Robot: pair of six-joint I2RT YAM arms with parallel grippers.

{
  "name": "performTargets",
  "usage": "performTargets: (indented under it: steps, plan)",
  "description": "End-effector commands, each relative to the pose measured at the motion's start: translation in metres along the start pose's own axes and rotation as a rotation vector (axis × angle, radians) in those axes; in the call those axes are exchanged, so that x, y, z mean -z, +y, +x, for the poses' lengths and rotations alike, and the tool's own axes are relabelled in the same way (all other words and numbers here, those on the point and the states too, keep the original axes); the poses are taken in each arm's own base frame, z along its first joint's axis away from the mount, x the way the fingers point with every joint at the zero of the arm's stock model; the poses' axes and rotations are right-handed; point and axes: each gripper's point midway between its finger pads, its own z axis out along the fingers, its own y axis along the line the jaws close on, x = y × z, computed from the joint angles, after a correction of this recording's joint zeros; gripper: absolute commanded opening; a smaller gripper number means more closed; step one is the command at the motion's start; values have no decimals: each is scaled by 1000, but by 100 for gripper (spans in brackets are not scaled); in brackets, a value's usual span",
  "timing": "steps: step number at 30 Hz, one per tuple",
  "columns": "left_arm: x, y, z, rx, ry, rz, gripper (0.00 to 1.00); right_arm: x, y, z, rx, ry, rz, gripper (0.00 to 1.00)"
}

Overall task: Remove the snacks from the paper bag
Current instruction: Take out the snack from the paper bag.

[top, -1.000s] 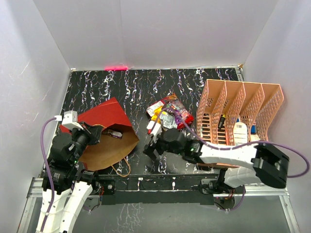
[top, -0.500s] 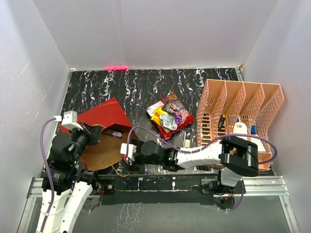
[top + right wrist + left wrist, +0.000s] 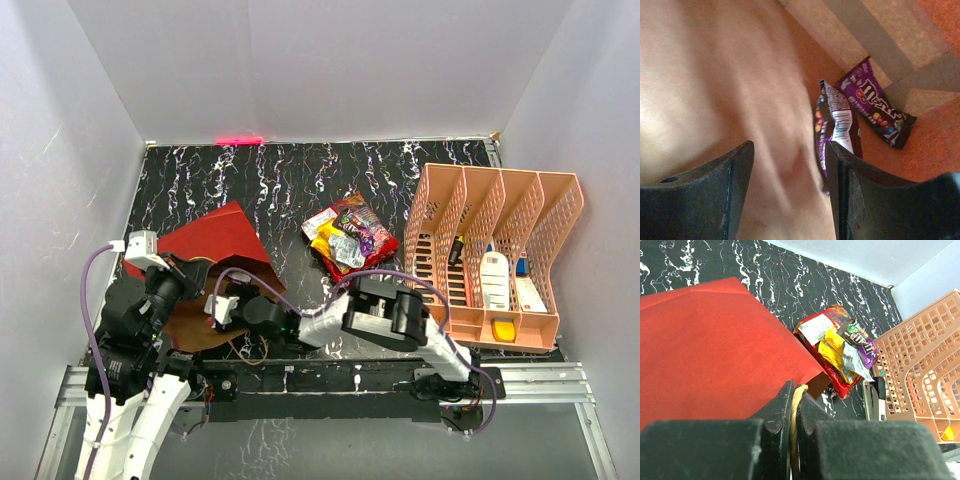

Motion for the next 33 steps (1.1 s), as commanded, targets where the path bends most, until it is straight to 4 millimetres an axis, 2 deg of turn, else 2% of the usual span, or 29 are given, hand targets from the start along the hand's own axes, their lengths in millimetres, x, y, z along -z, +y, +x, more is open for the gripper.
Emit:
performTargets:
  steps: [1,5,7,9,12,16,19,21,24,28,31,33]
  plan:
    - [0,-3,-5,3,-26,15,0,-26,-52,-32,73,-83,270,65]
    - [-1,-2,-4,6,-22,7,0,-41,-64,-11,44,-54,317,84]
    - [-1,-1,-4,5,-20,4,0,-46,-72,3,-17,-18,332,85]
    - [-2,0,-4,5,-18,0,0,-50,-71,18,-108,19,300,83]
    - [-3,1,-3,7,-12,-7,0,-47,-56,29,-262,20,212,75]
    - [-6,2,-2,6,-2,-15,0,-38,-39,40,-365,19,156,48]
    - [-7,3,-2,7,4,-20,0,-37,-38,46,-370,40,160,30]
    - [-7,3,-2,7,6,-22,0,-36,-42,41,-355,45,165,22]
    - [-8,4,-1,7,10,-27,0,-32,-46,23,-344,21,149,16]
    - [-8,5,-1,8,12,-33,0,-17,-42,-12,-316,-31,123,15]
    - [-9,5,0,8,16,-36,0,1,-34,-38,-316,-68,96,15]
    - [-9,5,0,8,18,-36,0,16,-28,-45,-320,-79,72,15]
